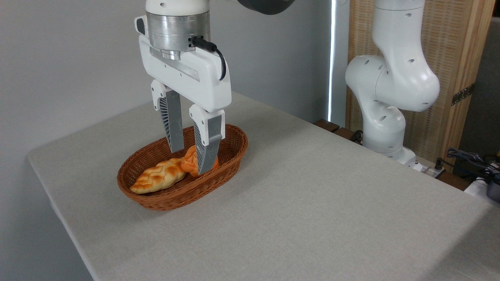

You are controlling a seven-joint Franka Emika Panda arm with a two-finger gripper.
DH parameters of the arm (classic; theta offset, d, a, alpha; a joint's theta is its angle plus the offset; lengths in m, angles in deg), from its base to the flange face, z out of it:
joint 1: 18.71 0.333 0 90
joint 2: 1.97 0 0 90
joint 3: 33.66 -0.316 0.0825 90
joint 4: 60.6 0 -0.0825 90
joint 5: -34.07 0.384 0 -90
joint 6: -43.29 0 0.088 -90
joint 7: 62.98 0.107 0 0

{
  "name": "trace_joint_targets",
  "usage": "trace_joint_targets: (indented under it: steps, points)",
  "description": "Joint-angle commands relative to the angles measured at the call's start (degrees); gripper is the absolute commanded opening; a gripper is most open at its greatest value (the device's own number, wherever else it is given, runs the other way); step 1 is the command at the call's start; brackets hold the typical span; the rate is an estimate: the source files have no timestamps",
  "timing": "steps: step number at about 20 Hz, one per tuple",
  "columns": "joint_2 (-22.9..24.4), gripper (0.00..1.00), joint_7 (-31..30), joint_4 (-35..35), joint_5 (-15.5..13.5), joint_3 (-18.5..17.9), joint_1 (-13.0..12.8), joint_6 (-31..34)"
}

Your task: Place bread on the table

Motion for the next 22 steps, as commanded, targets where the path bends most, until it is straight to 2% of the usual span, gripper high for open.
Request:
trace_joint_targets:
  steps: [1,6,12,14,15,18,22]
  points:
    - [-0.22,1.00,-1.74,-0.68,0.67,-0.14,-0.57,1.36]
    - [-0.65,1.00,-0.69,-0.68,0.85,0.38,-0.83,3.20]
    - [-1.45,1.00,-0.60,-0.16,1.28,3.89,-0.92,4.17]
    - [-1.45,1.00,-0.69,0.11,6.27,6.17,-0.92,4.53]
    - [-1.45,1.00,-0.69,0.20,6.91,7.05,-0.92,4.96]
    - [-1.45,1.00,-0.86,0.28,5.25,7.41,-0.92,5.23]
    - [-1.97,1.00,-0.95,1.16,5.07,10.31,-1.71,5.32]
